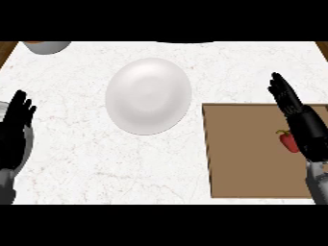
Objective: Pick the bell pepper from the tray and place it in the plate
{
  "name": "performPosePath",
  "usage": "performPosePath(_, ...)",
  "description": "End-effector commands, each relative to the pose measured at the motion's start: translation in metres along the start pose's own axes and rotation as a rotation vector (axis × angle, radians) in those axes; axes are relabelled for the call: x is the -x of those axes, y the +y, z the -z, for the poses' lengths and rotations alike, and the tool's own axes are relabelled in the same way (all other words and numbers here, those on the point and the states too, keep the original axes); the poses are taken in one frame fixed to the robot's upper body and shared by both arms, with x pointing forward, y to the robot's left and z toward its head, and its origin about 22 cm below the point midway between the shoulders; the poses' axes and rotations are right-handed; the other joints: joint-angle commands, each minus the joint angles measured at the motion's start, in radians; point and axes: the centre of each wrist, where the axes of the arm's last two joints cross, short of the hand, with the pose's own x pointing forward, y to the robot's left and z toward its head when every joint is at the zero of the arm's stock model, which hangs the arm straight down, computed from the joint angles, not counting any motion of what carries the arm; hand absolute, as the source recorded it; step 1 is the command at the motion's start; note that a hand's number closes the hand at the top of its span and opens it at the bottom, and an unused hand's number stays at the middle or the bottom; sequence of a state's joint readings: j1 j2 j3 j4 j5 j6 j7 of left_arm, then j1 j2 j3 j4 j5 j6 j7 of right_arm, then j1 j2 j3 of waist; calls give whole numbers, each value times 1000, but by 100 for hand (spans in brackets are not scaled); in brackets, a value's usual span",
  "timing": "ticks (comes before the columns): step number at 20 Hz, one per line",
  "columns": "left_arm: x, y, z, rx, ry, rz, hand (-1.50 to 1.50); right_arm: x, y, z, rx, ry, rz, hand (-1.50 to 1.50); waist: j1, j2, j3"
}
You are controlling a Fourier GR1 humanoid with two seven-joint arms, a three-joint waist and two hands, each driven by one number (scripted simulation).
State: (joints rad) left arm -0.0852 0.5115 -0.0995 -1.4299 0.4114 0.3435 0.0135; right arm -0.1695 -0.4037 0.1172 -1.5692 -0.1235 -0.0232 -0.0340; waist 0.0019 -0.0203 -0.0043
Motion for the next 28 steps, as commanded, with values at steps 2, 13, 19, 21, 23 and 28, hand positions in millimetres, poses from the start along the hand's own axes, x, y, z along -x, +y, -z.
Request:
performPosePath(2, -31, -20, 4, 83, -127, 28, 0, -26, 24, 3, -318, -159, 19, 150, 0, 14, 5)
performPosePath(13, -87, -32, 15, 313, -302, 81, 0, 43, 58, -49, -441, -361, -314, -150, -3, 25, 9)
performPosePath(19, -73, -34, 13, 303, -310, 92, 0, 70, -2, -67, -354, -530, -119, -150, -7, 22, 6)
performPosePath(21, -72, -38, 9, 318, -280, 92, 0, 46, 8, -60, -324, -583, -132, -150, -9, 19, 5)
performPosePath(23, -75, -38, 20, 304, -295, 88, 0, 14, -27, -57, -341, -604, -220, -150, -21, 18, 4)
performPosePath(28, -74, -33, 10, 284, -289, 90, 0, -28, -52, -58, -357, -470, -557, -150, -28, 11, 1)
